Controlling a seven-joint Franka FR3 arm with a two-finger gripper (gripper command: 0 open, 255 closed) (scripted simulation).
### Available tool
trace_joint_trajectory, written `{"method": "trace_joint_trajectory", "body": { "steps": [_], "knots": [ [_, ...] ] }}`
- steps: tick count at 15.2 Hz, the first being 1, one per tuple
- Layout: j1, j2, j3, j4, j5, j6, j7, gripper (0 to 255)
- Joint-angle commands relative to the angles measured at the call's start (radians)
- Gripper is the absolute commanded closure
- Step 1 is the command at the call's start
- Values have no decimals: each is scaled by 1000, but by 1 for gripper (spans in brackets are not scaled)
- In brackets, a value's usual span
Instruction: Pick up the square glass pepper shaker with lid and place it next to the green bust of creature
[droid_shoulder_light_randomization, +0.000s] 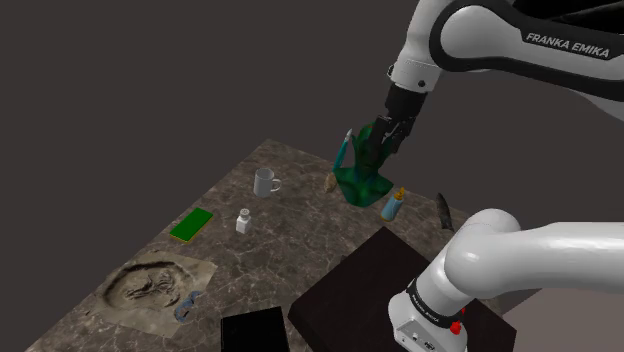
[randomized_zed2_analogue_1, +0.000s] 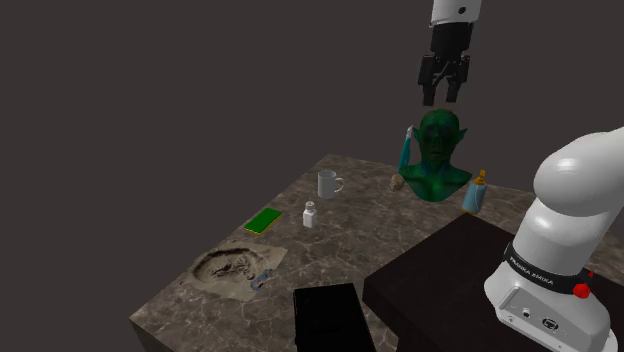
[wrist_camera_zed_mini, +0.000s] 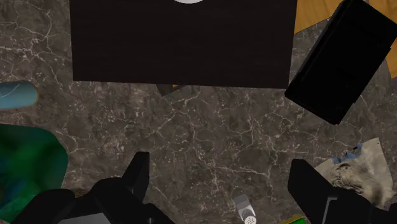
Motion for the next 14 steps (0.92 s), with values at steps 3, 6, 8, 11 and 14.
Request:
{"method": "trace_joint_trajectory", "body": {
  "steps": [3, 6, 8, 11, 14],
  "knots": [
    [5, 53, 17, -16, 11, 66, 12, 0],
    [12, 142, 43, -28, 24, 163, 29, 0],
    [15, 207, 60, -30, 31, 227, 41, 0],
    [20, 312, 85, -21, 37, 319, 60, 0],
    [24, 424, 108, 1, 38, 405, 80, 0]
  ]
}}
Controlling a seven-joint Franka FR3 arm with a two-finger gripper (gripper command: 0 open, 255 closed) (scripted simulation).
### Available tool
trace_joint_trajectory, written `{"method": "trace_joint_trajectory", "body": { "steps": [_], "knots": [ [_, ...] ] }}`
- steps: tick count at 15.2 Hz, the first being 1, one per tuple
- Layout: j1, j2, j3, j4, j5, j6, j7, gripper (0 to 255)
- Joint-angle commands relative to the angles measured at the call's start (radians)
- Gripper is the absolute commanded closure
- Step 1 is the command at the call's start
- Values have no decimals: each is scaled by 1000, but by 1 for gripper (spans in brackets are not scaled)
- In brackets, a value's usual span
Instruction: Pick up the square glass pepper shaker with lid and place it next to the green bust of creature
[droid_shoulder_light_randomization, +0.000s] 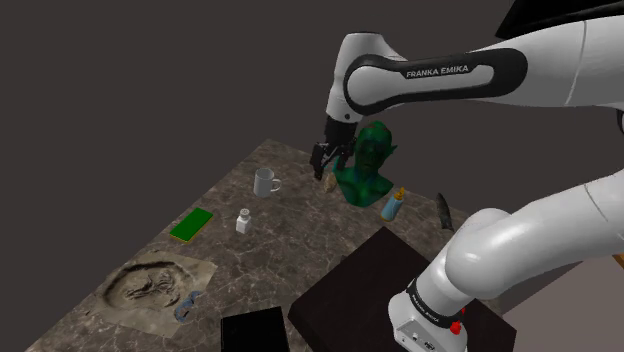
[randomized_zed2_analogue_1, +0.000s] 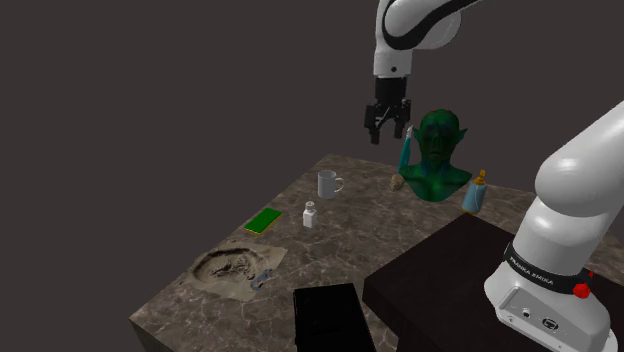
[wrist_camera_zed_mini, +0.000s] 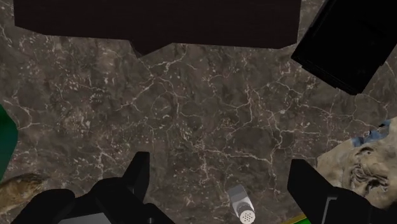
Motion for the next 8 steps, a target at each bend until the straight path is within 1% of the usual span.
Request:
{"method": "trace_joint_trajectory", "body": {
  "steps": [1, 8],
  "knots": [
    [3, 84, 17, 22, 0, 60, 17, 0],
    [11, 363, 59, 130, -34, 220, 77, 0]
  ]
}}
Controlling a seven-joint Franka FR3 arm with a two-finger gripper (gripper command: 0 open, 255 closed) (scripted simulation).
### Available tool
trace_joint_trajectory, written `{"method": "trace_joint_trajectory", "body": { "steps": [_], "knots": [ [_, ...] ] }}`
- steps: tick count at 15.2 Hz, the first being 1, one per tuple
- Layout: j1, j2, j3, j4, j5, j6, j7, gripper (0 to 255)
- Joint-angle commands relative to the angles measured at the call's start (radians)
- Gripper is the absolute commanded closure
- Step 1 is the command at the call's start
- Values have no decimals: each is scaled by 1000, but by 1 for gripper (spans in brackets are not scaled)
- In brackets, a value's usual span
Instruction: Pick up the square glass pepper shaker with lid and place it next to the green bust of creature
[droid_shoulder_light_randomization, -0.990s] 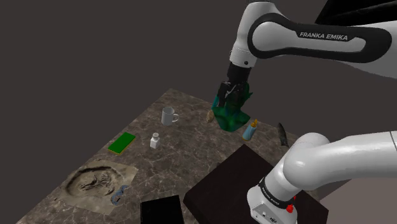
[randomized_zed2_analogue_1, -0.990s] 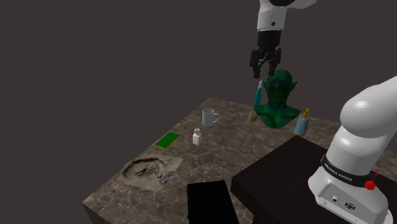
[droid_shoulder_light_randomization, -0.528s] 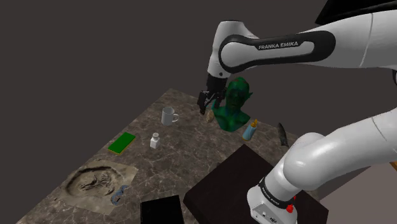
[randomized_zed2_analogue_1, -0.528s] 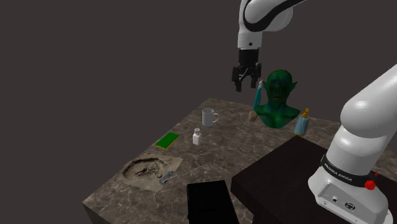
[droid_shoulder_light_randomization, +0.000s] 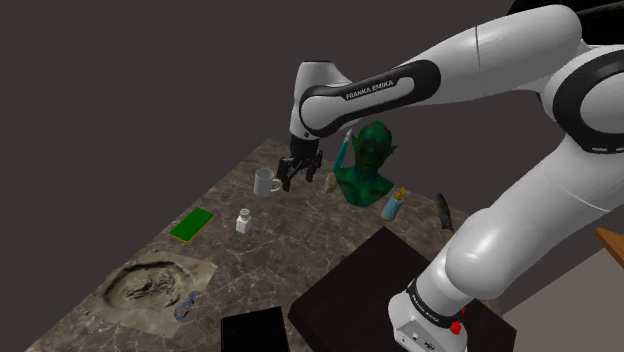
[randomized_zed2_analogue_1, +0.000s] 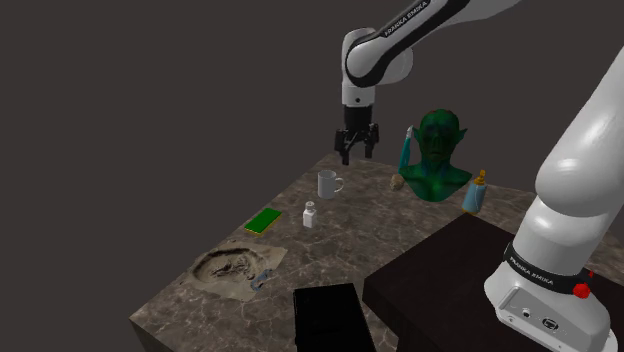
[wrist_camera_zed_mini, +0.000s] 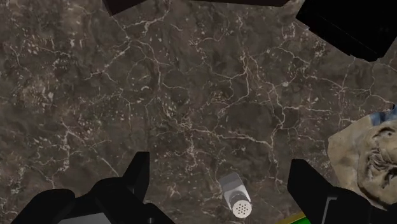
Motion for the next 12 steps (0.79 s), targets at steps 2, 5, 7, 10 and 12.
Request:
{"method": "trace_joint_trajectory", "body": {
  "steps": [2, 5, 7, 10, 12],
  "knots": [
    [5, 119, 11, 59, -23, 55, 27, 0],
    [15, 241, 17, 132, -53, 97, 58, 0],
    [24, 323, 17, 187, -73, 119, 78, 0],
    [43, 445, 13, 279, -103, 141, 105, 0],
    [57, 526, 8, 346, -121, 149, 120, 0]
  ]
}}
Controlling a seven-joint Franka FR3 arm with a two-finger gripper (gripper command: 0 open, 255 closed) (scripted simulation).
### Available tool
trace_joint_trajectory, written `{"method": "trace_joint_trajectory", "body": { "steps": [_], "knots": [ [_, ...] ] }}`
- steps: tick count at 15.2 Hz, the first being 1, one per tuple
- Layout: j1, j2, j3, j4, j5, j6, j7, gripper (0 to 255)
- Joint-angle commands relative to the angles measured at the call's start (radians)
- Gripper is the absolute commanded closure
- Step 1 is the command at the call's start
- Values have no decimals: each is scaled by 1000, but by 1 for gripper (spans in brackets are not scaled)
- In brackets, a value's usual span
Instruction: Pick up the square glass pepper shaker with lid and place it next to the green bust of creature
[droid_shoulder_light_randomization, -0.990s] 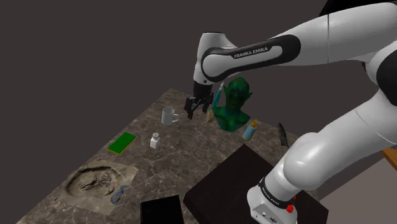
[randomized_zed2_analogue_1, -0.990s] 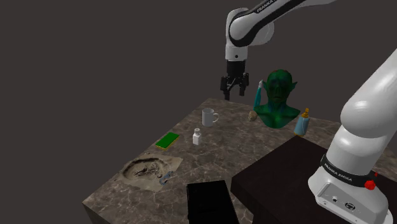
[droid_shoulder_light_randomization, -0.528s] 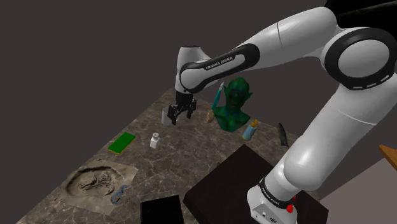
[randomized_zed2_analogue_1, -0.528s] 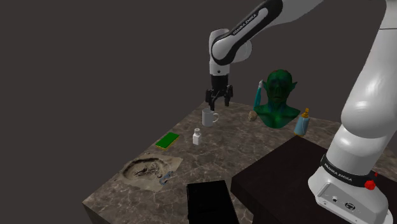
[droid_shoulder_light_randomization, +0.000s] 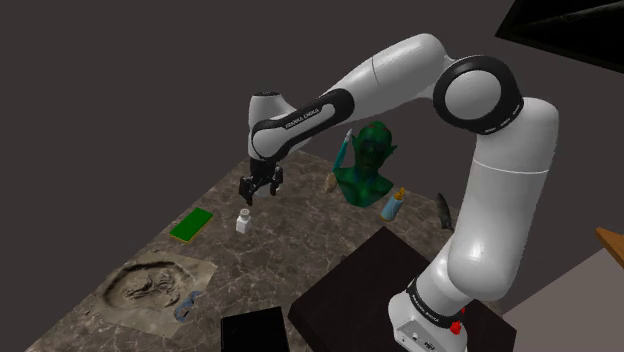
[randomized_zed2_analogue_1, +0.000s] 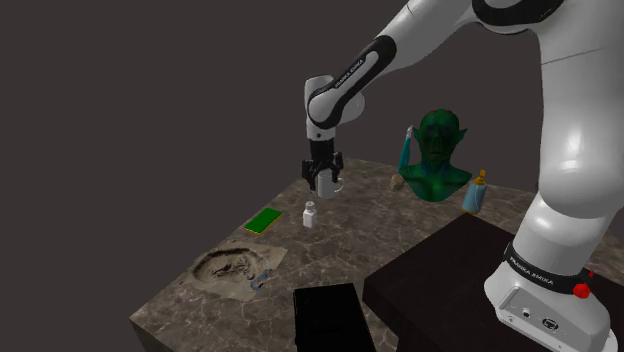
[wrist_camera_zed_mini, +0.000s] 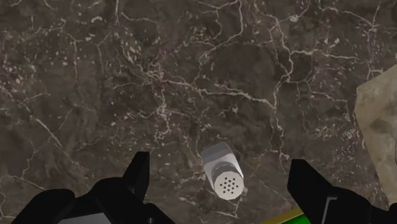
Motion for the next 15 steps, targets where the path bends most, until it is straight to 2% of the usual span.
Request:
{"method": "trace_joint_trajectory", "body": {
  "steps": [1, 5, 15],
  "knots": [
    [15, 90, -6, 76, -19, 10, 15, 0],
    [46, 254, -20, 235, -45, 5, 37, 0],
    [55, 317, -29, 222, -57, 81, 44, 0]
  ]
}}
